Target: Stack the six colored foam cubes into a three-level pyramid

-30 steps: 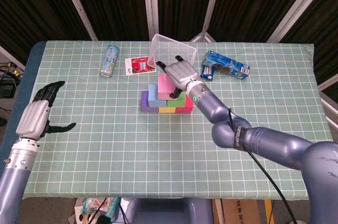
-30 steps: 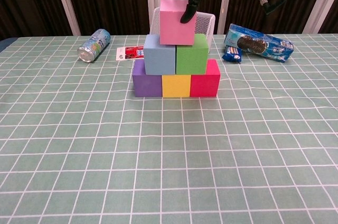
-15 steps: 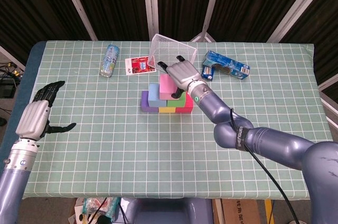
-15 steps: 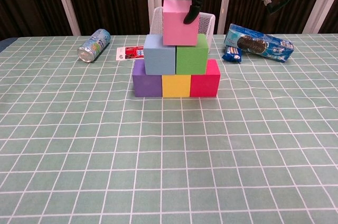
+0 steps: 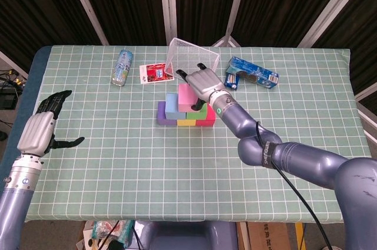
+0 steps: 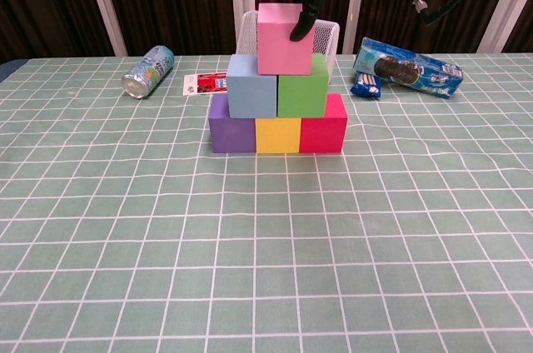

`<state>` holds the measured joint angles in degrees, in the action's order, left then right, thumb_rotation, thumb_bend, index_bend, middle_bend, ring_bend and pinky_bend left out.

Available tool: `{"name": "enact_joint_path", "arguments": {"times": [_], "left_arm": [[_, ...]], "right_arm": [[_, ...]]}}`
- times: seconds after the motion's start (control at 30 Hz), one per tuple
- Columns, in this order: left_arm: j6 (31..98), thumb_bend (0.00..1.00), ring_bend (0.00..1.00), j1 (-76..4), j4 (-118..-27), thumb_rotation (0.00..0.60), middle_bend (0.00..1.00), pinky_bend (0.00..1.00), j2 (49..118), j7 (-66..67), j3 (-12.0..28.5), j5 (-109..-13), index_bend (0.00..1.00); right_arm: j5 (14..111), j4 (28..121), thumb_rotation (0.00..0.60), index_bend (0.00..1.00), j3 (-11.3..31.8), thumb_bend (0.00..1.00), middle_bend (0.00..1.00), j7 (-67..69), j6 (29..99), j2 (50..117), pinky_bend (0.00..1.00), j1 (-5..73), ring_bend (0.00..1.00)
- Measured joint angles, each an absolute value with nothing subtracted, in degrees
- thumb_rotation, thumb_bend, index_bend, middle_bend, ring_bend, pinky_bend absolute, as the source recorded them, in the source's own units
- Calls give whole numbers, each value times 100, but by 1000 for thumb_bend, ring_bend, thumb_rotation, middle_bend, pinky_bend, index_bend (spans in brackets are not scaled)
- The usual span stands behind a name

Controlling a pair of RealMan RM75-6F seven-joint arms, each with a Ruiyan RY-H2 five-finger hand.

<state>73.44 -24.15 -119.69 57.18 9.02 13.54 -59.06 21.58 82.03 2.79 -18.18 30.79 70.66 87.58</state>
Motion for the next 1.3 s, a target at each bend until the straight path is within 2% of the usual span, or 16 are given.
{"name": "enact_joint_path", "arguments": {"times": [0.37, 0.57, 0.83, 1.1, 1.3], "left_arm": [[7348, 109, 15, -2410, -11964, 600, 42, 51, 5716, 900, 1357, -5895, 0], [7339, 109, 15, -2414, -11966, 600, 42, 51, 5709, 913, 1358, -5871, 0], [7335, 109, 15, -2419, -11970, 600, 42, 51, 5696, 918, 1367, -5844, 0], [7318, 110, 15, -2423, -11962, 600, 41, 51, 5690, 912, 1366, -5830, 0], [7326, 109, 15, -2417, -11970, 600, 41, 51, 5672, 892, 1376, -5836, 0]], "right_arm": [[2142, 8215, 600, 0, 232, 249, 441, -1806, 3085, 7068, 0, 8776, 313], [2105, 8206, 600, 0, 200, 250, 426, -1818, 3107, 7091, 0, 8794, 238], [2002, 8217, 600, 0, 120, 250, 315, -1857, 3091, 7102, 0, 8831, 146], [1888, 8270, 600, 0, 28, 250, 104, -1929, 3078, 7080, 0, 8912, 21], [1793, 8351, 600, 0, -14, 250, 0, -1975, 3156, 7065, 0, 8968, 0]]}}
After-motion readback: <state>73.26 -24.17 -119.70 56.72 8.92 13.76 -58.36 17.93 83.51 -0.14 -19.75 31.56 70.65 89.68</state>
